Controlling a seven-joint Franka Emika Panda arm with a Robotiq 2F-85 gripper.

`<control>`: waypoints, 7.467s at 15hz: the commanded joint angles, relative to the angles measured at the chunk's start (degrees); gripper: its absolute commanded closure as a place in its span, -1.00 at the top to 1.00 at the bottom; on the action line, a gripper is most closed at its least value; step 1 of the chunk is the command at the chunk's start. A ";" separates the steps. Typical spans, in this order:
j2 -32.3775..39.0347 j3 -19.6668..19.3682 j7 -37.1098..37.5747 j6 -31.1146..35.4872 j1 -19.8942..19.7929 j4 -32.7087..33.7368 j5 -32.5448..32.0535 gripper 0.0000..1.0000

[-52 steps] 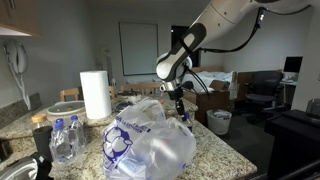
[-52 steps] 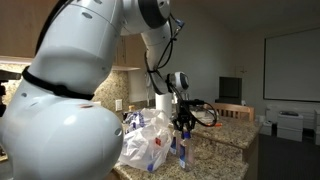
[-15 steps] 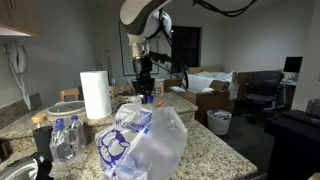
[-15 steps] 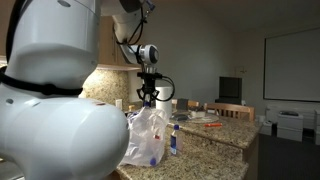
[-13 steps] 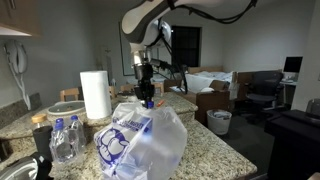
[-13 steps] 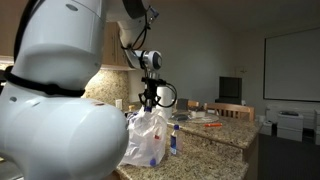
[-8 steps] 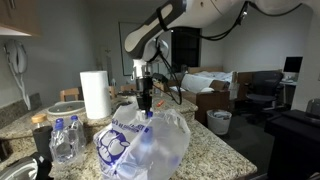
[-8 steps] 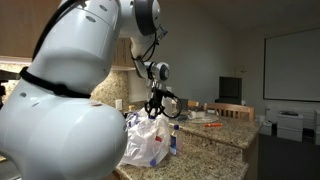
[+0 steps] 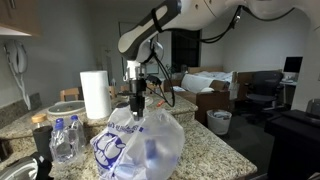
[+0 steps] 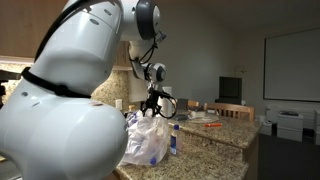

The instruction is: Put the empty water bottles on the counter in the plastic bag

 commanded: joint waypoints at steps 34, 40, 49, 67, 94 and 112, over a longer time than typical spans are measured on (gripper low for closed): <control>-4.75 -13.16 67.30 16.93 0.65 -8.86 -9.49 1.00; -2.47 -12.20 72.56 -2.30 0.54 -5.53 -4.86 1.00; 0.84 -13.80 69.74 8.44 -2.64 -2.54 -1.38 1.00; 7.41 -13.11 67.90 2.90 -2.44 5.22 2.46 -0.72; 1.52 -12.77 70.60 4.51 -0.36 -2.50 2.28 -0.70; -40.57 -10.20 63.51 10.73 -2.75 -34.07 11.14 -0.70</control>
